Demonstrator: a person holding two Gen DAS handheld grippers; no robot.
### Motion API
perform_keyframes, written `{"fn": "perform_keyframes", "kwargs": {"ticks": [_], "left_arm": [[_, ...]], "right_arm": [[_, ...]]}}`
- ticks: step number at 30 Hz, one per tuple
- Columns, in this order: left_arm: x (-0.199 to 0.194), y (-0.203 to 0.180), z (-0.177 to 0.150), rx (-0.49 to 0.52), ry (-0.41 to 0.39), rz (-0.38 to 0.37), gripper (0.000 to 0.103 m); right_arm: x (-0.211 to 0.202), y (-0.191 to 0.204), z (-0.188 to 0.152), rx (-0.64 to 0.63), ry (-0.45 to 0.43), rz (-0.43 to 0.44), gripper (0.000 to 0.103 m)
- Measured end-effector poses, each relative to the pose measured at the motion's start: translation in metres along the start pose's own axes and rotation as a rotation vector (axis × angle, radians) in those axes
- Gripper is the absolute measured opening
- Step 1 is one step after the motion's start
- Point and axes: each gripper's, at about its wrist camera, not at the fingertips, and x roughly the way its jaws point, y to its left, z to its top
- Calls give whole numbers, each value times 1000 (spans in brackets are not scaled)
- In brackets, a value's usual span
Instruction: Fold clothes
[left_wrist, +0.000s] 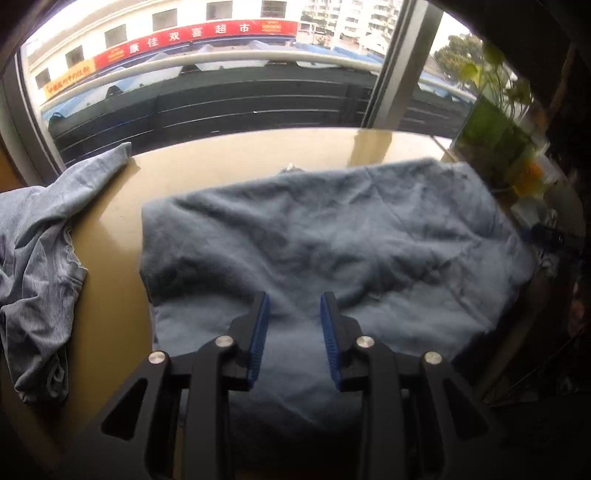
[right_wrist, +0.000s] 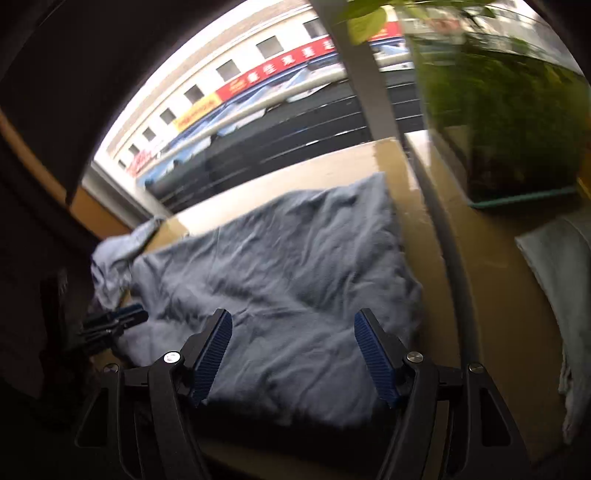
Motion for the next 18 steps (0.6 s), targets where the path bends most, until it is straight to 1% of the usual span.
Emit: {"fn": "perform_keyframes", "kwargs": {"ticks": [1,2,3,4,5,6,7,8,9,11,12,13,14,16,18], "left_arm": [[-8,3,4,-10,-25,2,48],[-13,7,6,-19,-40,9,66],[-15,10,6,-28,-44,21,74],[-14,14,6,-31,-36,18,75],[-6,15,4,-24,-12,13,75],[4,14,0,-11,17,18,75],[14,13,-3,3,46,24,75],[25,10,-7,27,79,46,74],[36,5,-13,71,91,101,72],[38,-13,-20,181,22,208,85],[38,-17,-20,199,16,241,88],[40,-17,-18,187,27,254,94],[42,-12,-16,155,42,248,100],[43,-3,-15,111,51,222,103],[44,4,-16,77,53,198,103]], "right_arm": [[-8,-8,-4,38,-10,-28,76],[-11,-15,-11,62,-6,-57,78],[-13,-23,-18,91,2,-73,78],[-12,-30,-27,129,18,-64,78],[-8,-35,-35,172,36,-45,78],[-6,-39,-41,202,37,-25,78],[-6,-38,-45,207,16,-3,79],[-5,-33,-46,198,6,10,79],[1,-27,-45,188,8,15,80],[9,-17,-41,169,20,34,80],[14,-11,-39,147,19,28,80],[18,-4,-37,118,17,3,80],[21,1,-36,98,15,-16,80],[22,4,-35,99,8,-28,81],[19,-6,-34,161,-2,17,80]]}}
